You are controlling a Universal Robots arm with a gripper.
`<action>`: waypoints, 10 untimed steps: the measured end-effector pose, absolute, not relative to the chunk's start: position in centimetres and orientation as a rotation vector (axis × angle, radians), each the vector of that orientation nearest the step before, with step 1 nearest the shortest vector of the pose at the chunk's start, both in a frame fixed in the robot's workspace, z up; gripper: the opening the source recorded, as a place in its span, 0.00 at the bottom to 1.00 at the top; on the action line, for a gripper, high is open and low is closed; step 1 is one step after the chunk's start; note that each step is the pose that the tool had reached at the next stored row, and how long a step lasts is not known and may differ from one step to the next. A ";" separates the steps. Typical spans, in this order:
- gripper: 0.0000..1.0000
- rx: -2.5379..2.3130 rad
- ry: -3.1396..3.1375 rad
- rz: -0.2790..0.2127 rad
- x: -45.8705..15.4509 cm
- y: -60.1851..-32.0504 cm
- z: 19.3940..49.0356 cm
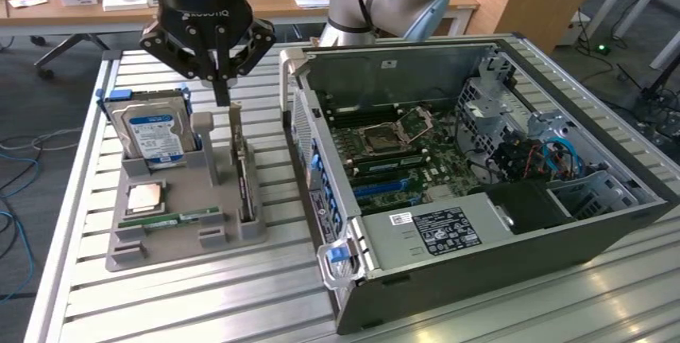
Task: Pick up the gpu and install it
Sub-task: 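Reach for the gpu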
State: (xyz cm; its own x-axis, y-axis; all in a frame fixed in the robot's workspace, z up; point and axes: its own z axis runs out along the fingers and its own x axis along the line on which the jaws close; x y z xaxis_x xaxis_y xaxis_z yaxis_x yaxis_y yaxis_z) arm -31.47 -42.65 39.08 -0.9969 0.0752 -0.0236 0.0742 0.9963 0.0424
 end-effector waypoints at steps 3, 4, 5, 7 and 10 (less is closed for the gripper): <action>0.11 0.117 3.114 0.064 -31.5 -42.7 39.1; 0.11 0.117 3.114 0.064 -31.5 -42.7 39.1; 0.11 0.117 3.114 0.064 -31.5 -42.7 39.1; 0.11 0.116 3.114 0.064 -31.4 -42.7 39.1; 0.11 0.117 3.114 0.064 -31.2 -42.7 39.1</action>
